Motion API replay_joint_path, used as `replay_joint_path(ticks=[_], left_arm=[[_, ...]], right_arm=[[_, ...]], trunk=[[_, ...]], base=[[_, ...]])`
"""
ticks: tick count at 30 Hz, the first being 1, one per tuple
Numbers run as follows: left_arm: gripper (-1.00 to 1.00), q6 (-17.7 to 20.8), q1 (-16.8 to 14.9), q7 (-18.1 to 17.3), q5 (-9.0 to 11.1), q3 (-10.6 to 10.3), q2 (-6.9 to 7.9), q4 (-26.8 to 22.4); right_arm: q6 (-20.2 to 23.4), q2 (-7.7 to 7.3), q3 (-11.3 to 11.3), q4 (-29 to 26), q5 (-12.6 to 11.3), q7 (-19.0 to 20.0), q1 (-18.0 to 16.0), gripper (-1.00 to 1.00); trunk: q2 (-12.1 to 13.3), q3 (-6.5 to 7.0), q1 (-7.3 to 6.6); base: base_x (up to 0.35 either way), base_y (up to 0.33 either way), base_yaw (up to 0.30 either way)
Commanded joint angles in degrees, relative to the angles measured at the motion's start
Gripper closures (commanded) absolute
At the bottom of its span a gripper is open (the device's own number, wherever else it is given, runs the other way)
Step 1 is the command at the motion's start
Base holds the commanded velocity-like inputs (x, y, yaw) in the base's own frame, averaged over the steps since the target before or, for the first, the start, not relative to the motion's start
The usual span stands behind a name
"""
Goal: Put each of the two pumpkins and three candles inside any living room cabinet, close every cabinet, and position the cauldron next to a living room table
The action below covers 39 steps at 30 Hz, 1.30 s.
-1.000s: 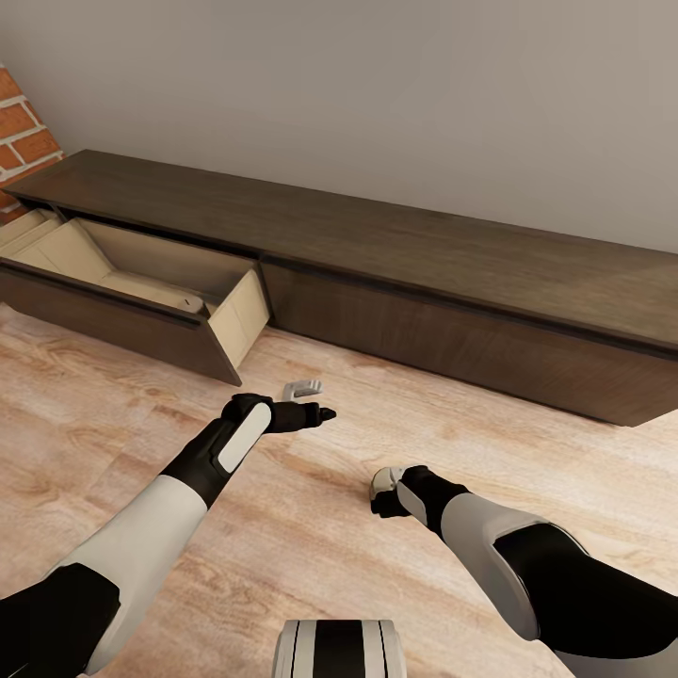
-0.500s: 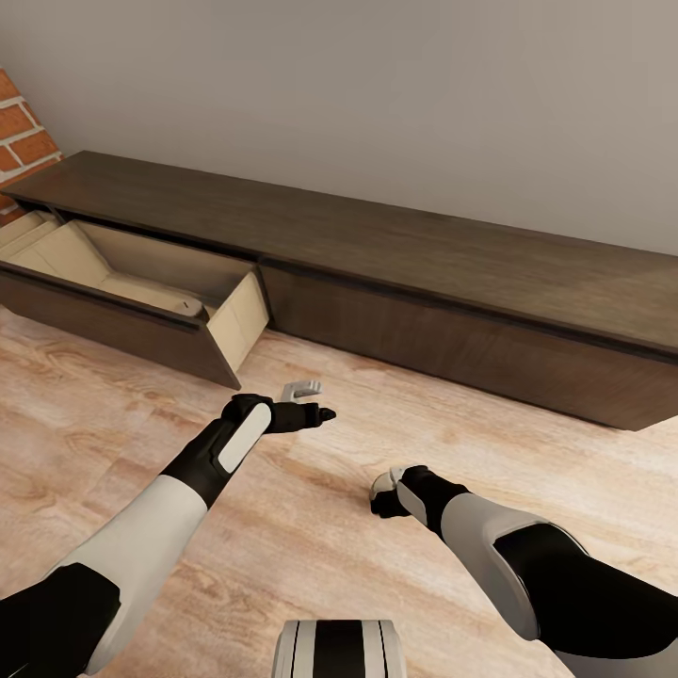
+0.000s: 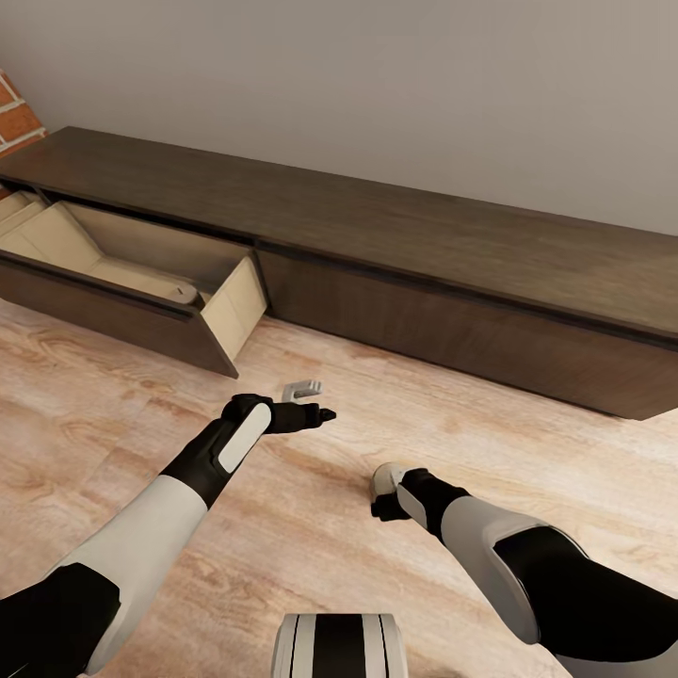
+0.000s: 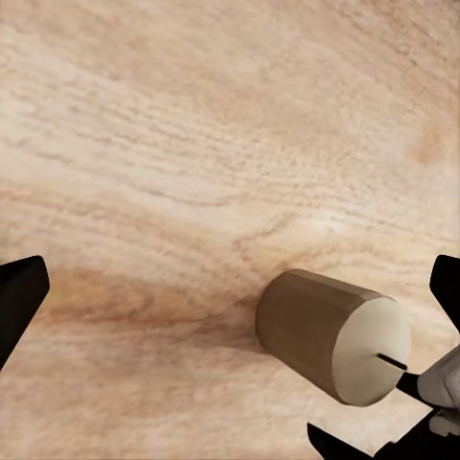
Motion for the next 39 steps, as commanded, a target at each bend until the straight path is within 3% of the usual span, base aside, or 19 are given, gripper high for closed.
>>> replay_joint_path(ticks=[1,39], left_arm=[[-1.00,0.14,-0.03,0.48,0.59,-0.09,0.02,-0.05],[-1.00,0.01,-0.03,0.55,0.59,-0.09,0.03,-0.05]], right_arm=[[0.08,0.03,0.42,0.11,-0.60,-0.23,-0.05,-1.00],[0.08,0.03,0.42,0.08,-0.60,-0.23,-0.01,-1.00]], trunk=[[-0.02,-0.04,-0.01],[-0.02,-0.04,-0.01]], base=[[0.000,0.000,0.000],[0.036,0.000,0.000]])
